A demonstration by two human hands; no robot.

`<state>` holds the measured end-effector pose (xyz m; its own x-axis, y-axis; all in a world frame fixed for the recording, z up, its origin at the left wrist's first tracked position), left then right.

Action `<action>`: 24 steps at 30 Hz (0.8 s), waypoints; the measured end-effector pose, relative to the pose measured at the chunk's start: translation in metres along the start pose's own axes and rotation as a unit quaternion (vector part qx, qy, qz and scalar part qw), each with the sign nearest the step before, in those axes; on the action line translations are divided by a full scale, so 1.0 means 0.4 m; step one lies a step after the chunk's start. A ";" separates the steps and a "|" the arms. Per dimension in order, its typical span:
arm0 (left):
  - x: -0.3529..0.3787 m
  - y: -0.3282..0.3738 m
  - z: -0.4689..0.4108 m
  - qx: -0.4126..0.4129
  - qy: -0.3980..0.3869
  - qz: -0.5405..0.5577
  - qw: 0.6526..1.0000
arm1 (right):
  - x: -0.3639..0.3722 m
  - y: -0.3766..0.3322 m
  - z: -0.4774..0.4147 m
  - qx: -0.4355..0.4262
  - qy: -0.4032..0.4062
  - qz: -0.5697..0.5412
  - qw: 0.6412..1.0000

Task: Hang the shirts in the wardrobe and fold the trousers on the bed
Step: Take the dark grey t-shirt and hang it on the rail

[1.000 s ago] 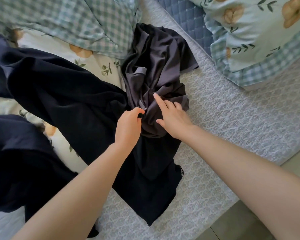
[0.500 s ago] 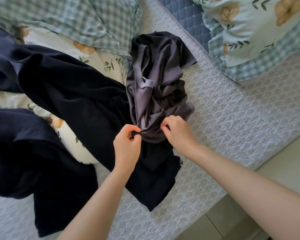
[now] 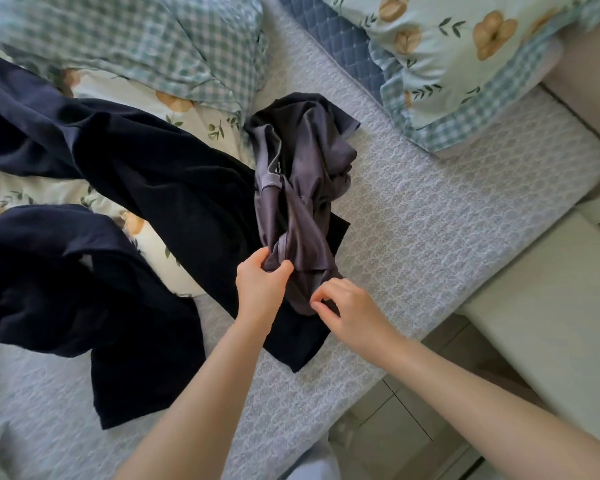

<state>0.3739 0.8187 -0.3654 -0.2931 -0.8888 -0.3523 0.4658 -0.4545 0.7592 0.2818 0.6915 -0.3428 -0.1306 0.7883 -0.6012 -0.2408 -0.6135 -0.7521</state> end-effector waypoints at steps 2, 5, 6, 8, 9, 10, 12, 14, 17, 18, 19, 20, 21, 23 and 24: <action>-0.001 0.014 0.044 0.035 -0.022 -0.012 0.999 | -0.019 -0.005 0.036 0.031 0.002 -0.010 0.999; -0.011 0.034 0.116 0.098 -0.037 -0.068 0.992 | -0.056 0.000 0.079 0.092 0.021 -0.021 0.995; -0.014 0.036 0.139 0.118 -0.039 -0.093 0.988 | -0.071 -0.003 0.088 0.103 0.034 -0.025 0.994; -0.021 0.039 0.184 0.161 -0.039 -0.142 0.976 | -0.101 -0.016 0.100 0.124 0.069 -0.044 0.989; -0.023 0.042 0.207 0.184 -0.040 -0.163 0.969 | -0.115 -0.025 0.104 0.140 0.087 -0.063 0.984; -0.025 0.045 0.229 0.205 -0.043 -0.182 0.961 | -0.128 -0.034 0.106 0.157 0.103 -0.084 0.979; -0.029 0.052 0.271 0.251 -0.052 -0.218 0.942 | -0.141 -0.047 0.105 0.195 0.116 -0.117 0.967; -0.034 0.052 0.309 0.293 -0.070 -0.241 0.923 | -0.137 -0.059 0.099 0.228 0.105 -0.127 0.960; -0.039 0.054 0.364 0.341 -0.109 -0.268 0.895 | -0.108 -0.068 0.087 0.277 0.081 -0.154 0.945; -0.040 0.058 0.381 0.358 -0.122 -0.273 0.884 | -0.097 -0.064 0.084 0.297 0.077 -0.166 0.937; -0.042 0.060 0.395 0.369 -0.133 -0.275 0.878 | -0.089 -0.059 0.083 0.317 0.077 -0.174 0.929; -0.046 0.061 0.405 0.373 -0.139 -0.273 0.876 | -0.085 -0.055 0.083 0.329 0.082 -0.177 0.924; -0.051 0.060 0.410 0.370 -0.145 -0.268 0.878 | -0.086 -0.052 0.082 0.331 0.096 -0.181 0.921; -0.061 0.054 0.413 0.348 -0.157 -0.250 0.890 | -0.096 -0.052 0.086 0.310 0.132 -0.203 0.919; -0.065 0.049 0.411 0.326 -0.168 -0.243 0.898 | -0.105 -0.064 0.091 0.287 0.142 -0.219 0.922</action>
<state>0.2536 0.8427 -0.2514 -0.6166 -0.4764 -0.6268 -0.3411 -0.5559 0.7580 0.2586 0.6755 -0.2886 0.3375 0.8604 -0.3819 -0.6909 -0.0491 -0.7212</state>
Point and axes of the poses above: each hand's wrist, its own z-axis away from the middle knuckle, its own x-axis out of the palm, y = z × x, the point moved 8 cm from there along -z, towards the middle knuckle
